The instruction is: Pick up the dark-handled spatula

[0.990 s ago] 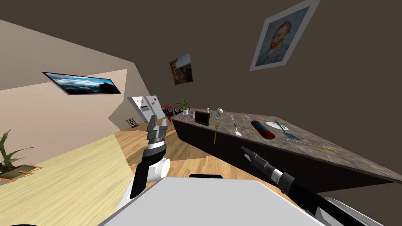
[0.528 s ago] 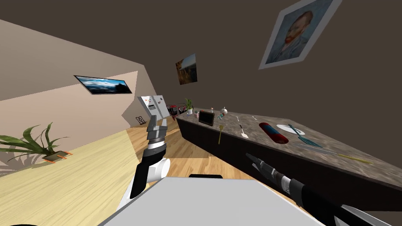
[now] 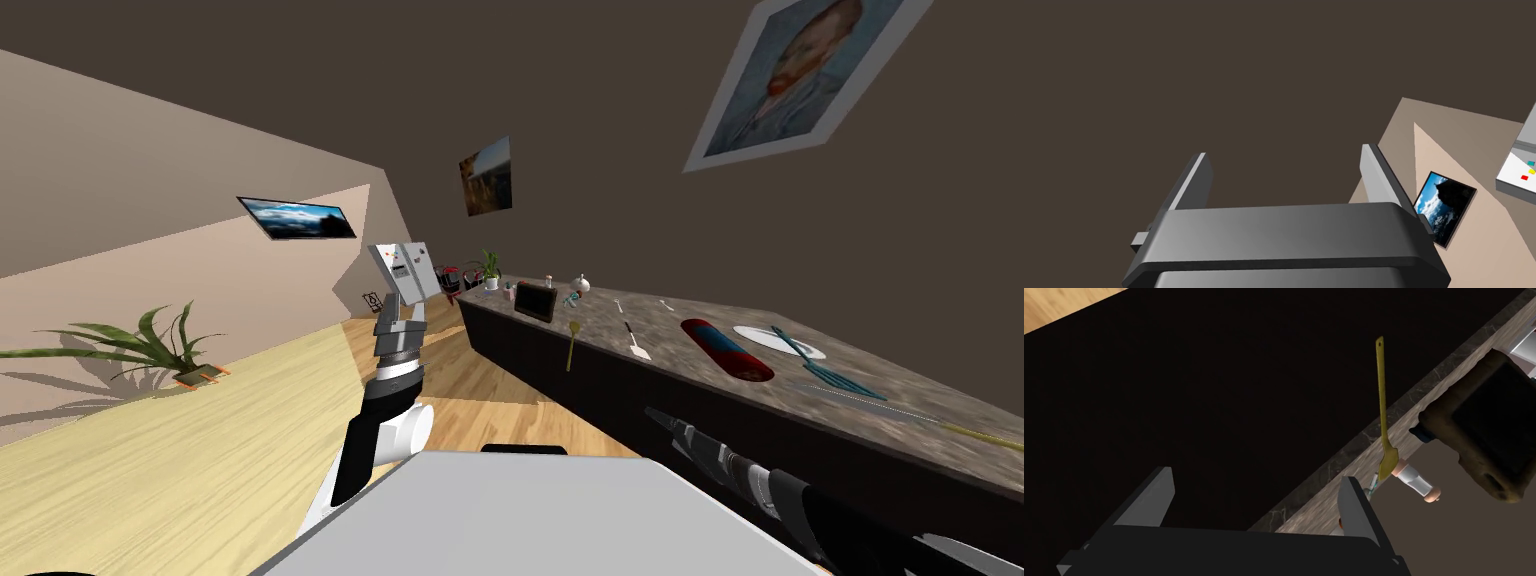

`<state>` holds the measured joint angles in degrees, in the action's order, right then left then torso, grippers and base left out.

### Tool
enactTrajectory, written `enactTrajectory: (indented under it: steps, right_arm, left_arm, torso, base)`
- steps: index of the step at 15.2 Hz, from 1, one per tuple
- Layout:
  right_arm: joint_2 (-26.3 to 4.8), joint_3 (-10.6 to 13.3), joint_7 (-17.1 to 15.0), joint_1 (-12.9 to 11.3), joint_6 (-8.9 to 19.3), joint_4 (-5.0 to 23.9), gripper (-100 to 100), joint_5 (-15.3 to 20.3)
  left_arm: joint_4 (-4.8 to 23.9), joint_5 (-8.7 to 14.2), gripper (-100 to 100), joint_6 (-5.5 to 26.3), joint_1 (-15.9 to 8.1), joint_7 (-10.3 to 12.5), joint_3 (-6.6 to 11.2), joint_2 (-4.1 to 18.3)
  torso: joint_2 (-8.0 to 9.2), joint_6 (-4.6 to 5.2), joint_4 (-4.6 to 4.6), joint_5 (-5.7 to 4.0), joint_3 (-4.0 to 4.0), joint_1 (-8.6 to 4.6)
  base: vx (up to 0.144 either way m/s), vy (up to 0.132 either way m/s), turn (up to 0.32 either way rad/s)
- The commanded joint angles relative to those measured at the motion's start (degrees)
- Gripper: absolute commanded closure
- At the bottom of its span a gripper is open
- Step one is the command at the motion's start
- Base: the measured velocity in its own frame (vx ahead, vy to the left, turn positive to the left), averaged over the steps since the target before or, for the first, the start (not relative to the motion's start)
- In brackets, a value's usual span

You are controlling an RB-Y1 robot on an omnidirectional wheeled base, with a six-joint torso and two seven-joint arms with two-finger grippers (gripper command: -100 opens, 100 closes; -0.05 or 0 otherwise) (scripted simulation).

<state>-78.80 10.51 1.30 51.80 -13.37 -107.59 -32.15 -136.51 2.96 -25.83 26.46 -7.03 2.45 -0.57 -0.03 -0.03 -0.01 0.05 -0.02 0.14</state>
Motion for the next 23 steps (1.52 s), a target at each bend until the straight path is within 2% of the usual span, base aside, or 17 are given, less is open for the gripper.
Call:
enactTrajectory:
  steps: [1,2,5,7,8,9,10,18,21,22,23]
  right_arm:
    - [-2.8,0.4,0.0,0.9,0.9,0.9,-100,-1.2]
    - [-2.8,0.4,0.0,0.9,0.9,0.9,-100,-1.2]
    - [-7.6,1.6,-0.2,3.0,3.0,3.4,-100,-4.5]
    - [-9.0,1.6,-0.2,3.0,3.0,3.4,-100,-4.5]
    - [-11.1,2.2,-0.3,4.1,4.0,4.6,-100,-6.2]
    - [-11.9,2.2,-0.3,4.1,4.0,4.6,-100,-6.2]
    - [-13.5,2.7,-0.4,5.1,4.9,5.7,-100,-7.7]
    - [-23.3,4.5,-0.6,8.5,8.1,9.5,-100,-13.3]
    - [-23.9,4.5,-0.6,8.5,8.1,9.5,-100,-13.3]
    - [-25.7,4.8,-0.7,9.1,8.8,10.2,-100,-14.5]
    - [-25.7,4.8,-0.7,9.1,8.8,10.2,-100,-14.5]
  left_arm:
    - [0.0,0.0,0,0.0,0.0,0.0,0.0,0.0]
    - [0.0,0.0,0,0.0,0.0,0.0,0.0,0.0]
    - [0.0,0.0,0,0.0,0.0,0.0,0.0,0.0]
    - [0.0,0.0,0,0.0,0.0,0.0,0.0,0.0]
    - [0.0,0.0,0,0.0,0.0,0.0,0.0,0.0]
    - [0.0,0.0,0,0.0,0.0,0.0,0.0,0.0]
    - [0.0,0.0,0,0.0,0.0,0.0,0.0,0.0]
    - [0.0,0.0,0,0.0,0.0,0.0,0.01,0.0]
    - [0.0,0.0,0,0.0,0.0,0.0,0.01,0.0]
    - [0.0,0.0,0,0.0,0.0,0.0,0.01,0.0]
    - [0.0,0.0,0,0.0,0.0,0.0,0.01,0.0]
  torso:
    - [0.0,0.0,0.0,0.0,0.0,0.0]
    - [-0.01,0.0,0.0,0.0,-0.01,0.01]
    - [-0.01,0.0,0.0,-0.01,-0.01,-0.02]
    - [-0.09,-0.01,-0.02,0.0,-0.05,-0.02]
    - [-0.07,0.02,-0.02,-0.01,-0.05,-0.05]
    - [-0.09,-0.01,-0.02,-0.02,-0.05,-0.06]
    - [-0.1,0.0,-0.02,-0.02,-0.06,-0.08]
    - [-0.32,-0.01,-0.07,-0.07,-0.19,-0.29]
    - [-0.29,0.02,-0.07,-0.09,-0.17,-0.33]
    - [-0.2,0.04,-0.05,-0.08,-0.12,-0.27]
    - [-0.2,-0.01,-0.04,-0.07,-0.11,-0.29]
  base:
    - [0.028,0.048,0.15]
    - [0.017,0.032,0.061]
    - [0.029,0.041,0.164]
    - [0.042,0.031,0.116]
    - [0.043,0.025,0.131]
    - [0.045,0.022,0.144]
    - [0.057,0.018,0.24]
    - [0.081,-0.015,0.169]
    - [0.072,-0.038,0.068]
    - [0.061,-0.035,0.119]
    - [0.072,-0.049,0.142]
